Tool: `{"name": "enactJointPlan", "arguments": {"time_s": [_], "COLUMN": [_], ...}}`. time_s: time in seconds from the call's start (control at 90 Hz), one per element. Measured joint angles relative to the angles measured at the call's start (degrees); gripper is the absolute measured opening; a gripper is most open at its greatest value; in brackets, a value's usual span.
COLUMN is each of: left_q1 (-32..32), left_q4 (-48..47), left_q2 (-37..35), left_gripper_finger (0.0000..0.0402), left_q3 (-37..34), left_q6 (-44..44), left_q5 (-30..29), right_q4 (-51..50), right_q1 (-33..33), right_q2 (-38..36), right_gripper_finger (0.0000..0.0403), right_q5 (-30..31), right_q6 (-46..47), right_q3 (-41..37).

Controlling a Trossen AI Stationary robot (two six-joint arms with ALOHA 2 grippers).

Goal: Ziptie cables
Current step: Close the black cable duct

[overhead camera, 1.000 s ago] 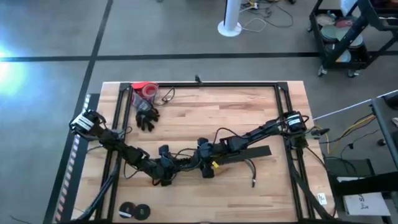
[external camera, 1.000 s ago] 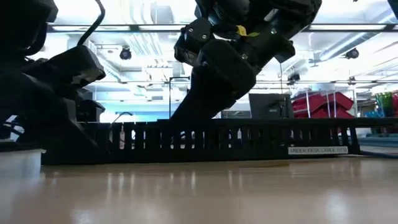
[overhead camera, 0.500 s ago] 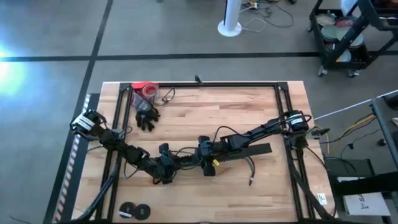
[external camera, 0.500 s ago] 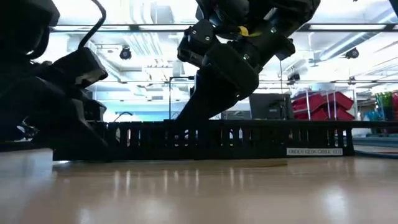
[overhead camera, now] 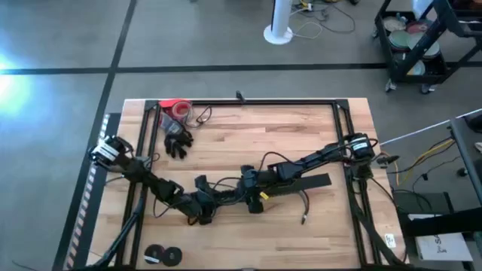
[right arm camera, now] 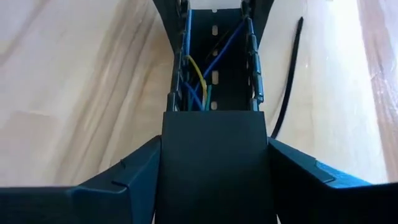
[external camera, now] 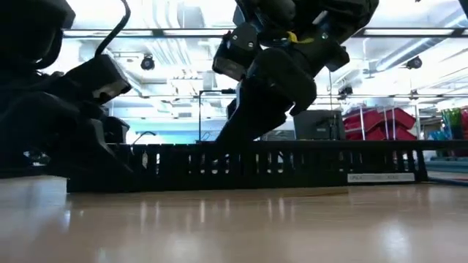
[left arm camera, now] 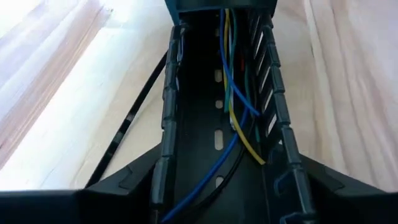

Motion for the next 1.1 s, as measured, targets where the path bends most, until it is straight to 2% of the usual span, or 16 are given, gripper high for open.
{"name": "enactJointPlan", "arguments": {"time_s": [0.422,0.556,0.756,0.978,1.1], "left_q1": [0.24,0.27,0.32,0.20,0.18], "left_q4": [1.11,0.95,0.68,0.17,0.14], "left_q2": [-2.22,-2.32,-2.32,-2.34,-2.38], "left_gripper_finger": [0.0223,0.0227,0.0223,0.0225,0.0221], "left_q3": [-1.69,-1.73,-1.78,-1.71,-1.71], "left_q6": [-0.12,-0.30,-0.13,-0.34,-0.25], "left_q5": [1.74,1.70,2.24,4.00,4.95], "right_q4": [-1.61,-1.53,-2.33,-2.42,-2.40], "right_q1": [-0.25,-0.30,-0.33,-0.31,-0.25], "right_q2": [-1.47,-1.86,-1.86,-2.20,-2.28], "right_gripper_finger": [0.0275,0.0262,0.0213,0.0213,0.0229], "right_q5": [-0.17,0.69,2.80,3.34,3.58], "right_q6": [0.07,0.77,1.70,2.76,3.59], "right_q3": [0.22,0.22,0.00,-1.87,-2.55]}}
